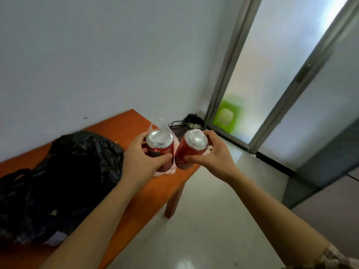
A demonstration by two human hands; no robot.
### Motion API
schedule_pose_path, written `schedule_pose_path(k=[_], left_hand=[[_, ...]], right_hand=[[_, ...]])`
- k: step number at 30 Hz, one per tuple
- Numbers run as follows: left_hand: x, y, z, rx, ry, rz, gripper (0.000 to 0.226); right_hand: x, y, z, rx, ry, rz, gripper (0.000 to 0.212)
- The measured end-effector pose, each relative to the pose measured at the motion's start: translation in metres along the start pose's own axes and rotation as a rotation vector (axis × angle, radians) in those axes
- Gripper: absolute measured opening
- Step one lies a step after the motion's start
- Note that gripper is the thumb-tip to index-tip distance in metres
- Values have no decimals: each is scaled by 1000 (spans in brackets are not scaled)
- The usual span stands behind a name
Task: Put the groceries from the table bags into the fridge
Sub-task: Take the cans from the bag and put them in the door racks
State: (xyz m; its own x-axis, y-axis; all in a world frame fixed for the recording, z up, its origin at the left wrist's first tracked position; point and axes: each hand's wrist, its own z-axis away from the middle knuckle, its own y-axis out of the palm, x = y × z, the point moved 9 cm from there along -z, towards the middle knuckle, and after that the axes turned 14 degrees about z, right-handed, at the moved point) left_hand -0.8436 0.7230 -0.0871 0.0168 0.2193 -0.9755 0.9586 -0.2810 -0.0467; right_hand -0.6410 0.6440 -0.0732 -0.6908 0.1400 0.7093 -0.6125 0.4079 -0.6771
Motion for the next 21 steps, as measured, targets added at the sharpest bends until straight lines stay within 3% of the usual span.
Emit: schedule_pose_path(k=[12, 21], left_hand=[[-95, 345, 114, 383, 83, 175, 62], [-185, 545, 153, 612, 190, 266, 57]], right_hand=[[-163, -309, 158, -337, 205, 164, 61], [-223, -499, 218, -548, 236, 144, 57]])
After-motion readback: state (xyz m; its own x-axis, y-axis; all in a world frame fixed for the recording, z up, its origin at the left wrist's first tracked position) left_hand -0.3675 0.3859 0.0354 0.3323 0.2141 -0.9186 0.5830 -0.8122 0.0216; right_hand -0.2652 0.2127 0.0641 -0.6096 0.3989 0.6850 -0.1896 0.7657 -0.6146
